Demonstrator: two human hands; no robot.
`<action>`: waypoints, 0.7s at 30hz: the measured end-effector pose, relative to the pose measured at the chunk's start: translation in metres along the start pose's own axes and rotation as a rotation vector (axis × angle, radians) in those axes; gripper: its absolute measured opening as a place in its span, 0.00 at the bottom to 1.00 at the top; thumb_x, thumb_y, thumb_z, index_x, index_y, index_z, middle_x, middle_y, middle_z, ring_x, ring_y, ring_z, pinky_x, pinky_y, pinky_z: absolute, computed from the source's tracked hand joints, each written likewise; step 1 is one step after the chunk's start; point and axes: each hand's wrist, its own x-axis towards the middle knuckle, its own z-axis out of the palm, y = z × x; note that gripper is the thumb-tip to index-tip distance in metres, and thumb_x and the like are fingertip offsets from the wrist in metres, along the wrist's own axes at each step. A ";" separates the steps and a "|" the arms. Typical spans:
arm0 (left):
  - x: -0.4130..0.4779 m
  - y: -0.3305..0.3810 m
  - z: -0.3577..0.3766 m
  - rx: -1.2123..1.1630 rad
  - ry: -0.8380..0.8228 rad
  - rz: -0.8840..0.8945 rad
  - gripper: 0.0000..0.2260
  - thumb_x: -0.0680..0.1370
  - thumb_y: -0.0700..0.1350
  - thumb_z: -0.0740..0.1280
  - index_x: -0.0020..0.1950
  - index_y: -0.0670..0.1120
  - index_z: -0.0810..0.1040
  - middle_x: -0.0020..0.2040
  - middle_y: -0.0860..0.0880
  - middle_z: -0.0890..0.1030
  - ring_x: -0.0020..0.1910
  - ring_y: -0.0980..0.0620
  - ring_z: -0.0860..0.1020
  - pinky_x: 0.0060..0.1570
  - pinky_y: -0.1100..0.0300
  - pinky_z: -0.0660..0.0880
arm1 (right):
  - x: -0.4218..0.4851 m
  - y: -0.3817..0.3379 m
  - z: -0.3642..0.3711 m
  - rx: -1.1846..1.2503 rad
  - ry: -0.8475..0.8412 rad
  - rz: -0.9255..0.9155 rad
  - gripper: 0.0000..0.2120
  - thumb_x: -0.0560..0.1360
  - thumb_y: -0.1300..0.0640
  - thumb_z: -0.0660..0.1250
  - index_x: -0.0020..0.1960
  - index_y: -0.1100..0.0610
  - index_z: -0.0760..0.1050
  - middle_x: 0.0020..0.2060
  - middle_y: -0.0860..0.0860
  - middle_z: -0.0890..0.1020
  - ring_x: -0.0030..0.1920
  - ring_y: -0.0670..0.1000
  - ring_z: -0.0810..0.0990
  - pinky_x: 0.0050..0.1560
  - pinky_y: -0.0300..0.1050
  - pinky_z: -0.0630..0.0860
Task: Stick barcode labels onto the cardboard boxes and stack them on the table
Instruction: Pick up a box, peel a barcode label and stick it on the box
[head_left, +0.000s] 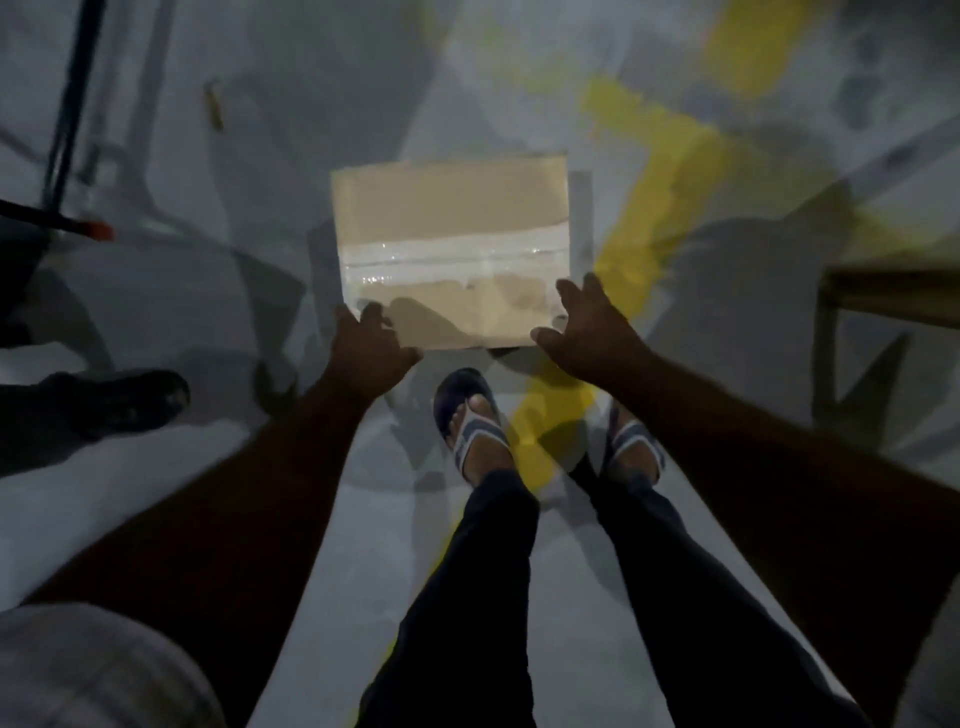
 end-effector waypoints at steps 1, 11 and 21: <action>0.010 -0.005 0.009 -0.004 0.003 -0.029 0.41 0.71 0.55 0.76 0.76 0.45 0.58 0.76 0.37 0.58 0.74 0.34 0.60 0.71 0.47 0.63 | 0.011 0.003 0.009 -0.026 -0.005 -0.012 0.40 0.75 0.48 0.70 0.79 0.59 0.53 0.77 0.66 0.49 0.76 0.66 0.57 0.73 0.54 0.62; 0.020 -0.024 0.037 -0.015 0.146 0.026 0.43 0.63 0.54 0.80 0.71 0.44 0.65 0.67 0.41 0.68 0.61 0.39 0.72 0.56 0.54 0.71 | 0.020 -0.004 0.041 -0.144 0.029 0.059 0.47 0.74 0.56 0.71 0.80 0.51 0.42 0.76 0.67 0.45 0.64 0.71 0.69 0.61 0.56 0.71; -0.168 0.004 -0.084 -0.213 0.043 -0.019 0.49 0.53 0.76 0.67 0.68 0.53 0.74 0.67 0.44 0.77 0.65 0.42 0.75 0.65 0.49 0.72 | -0.139 -0.045 -0.124 -0.150 0.032 -0.021 0.42 0.57 0.24 0.64 0.64 0.44 0.76 0.58 0.57 0.82 0.59 0.59 0.80 0.59 0.57 0.77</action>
